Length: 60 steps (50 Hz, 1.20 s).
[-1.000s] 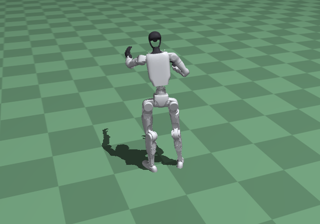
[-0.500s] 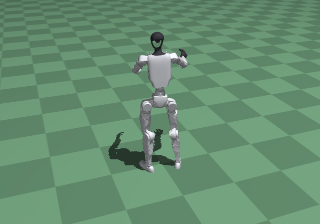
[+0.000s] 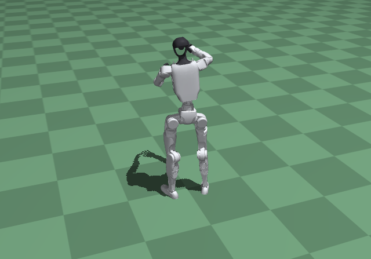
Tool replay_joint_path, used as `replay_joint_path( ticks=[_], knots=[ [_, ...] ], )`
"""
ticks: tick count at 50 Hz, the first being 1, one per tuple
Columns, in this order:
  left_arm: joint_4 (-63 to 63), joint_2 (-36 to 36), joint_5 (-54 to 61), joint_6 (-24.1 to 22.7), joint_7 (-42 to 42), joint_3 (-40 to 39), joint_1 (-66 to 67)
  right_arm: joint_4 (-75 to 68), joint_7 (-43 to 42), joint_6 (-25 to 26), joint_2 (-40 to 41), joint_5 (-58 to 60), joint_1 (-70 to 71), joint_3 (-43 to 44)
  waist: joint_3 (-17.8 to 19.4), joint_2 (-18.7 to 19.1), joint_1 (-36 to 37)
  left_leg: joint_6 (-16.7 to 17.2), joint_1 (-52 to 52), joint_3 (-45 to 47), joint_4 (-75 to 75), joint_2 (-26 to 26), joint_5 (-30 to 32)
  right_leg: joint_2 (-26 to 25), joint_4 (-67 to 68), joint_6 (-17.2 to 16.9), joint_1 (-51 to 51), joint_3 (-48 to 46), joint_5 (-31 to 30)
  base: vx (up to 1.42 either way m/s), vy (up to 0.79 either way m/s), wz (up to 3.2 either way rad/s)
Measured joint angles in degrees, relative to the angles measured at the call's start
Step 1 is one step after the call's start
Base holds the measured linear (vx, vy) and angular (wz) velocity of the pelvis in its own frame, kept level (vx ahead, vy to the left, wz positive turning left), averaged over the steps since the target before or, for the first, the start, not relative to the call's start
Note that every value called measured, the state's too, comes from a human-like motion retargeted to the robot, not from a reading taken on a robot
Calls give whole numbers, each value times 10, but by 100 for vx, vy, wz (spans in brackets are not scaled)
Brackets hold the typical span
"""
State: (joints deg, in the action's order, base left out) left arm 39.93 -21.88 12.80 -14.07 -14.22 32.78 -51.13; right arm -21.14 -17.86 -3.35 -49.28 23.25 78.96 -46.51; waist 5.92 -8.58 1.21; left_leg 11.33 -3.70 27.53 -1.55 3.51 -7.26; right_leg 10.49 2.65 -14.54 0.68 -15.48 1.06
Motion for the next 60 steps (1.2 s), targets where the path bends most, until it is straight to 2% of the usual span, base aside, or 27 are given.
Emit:
replay_joint_path(
  ticks=[7, 16, 30, 52, 60],
  knots=[
    [6, -2, 3, 9, 2, -3, -18, -17, 47, 2, 45, 108, 104, -133, 2, -16, 21, -6, -2, 11, 4, 7, -5, -7, 1, -3, 4, 10, -4, 0, 0, 0],
    [-6, -4, -5, 10, 3, -3, -25, -40, 74, -4, 90, 166, 130, -199, 9, -29, 51, -5, 4, 21, 5, 20, -5, -24, -4, -5, 14, 17, -17, 0, 0, 0],
    [-12, -1, -21, 9, -2, 3, -19, -45, 71, -9, 89, 185, 108, -210, 16, -36, 61, -6, 5, 16, 6, 15, -8, -17, -4, -5, 12, 13, -18, 0, 0, 0],
    [-20, 4, -26, -4, -20, 0, -3, -35, 35, -12, 83, 197, 101, -211, 10, -26, 48, -4, 3, 28, 3, 18, -8, -23, -5, -5, 17, 26, -19, 0, 0, 0],
    [-45, 16, -29, -13, -46, -20, 26, -14, 2, -12, 61, 145, 39, -147, 7, -23, 55, -1, 1, 40, -2, 22, -6, -30, -5, -5, 25, 38, -18, 1, -1, -8]
  ],
)
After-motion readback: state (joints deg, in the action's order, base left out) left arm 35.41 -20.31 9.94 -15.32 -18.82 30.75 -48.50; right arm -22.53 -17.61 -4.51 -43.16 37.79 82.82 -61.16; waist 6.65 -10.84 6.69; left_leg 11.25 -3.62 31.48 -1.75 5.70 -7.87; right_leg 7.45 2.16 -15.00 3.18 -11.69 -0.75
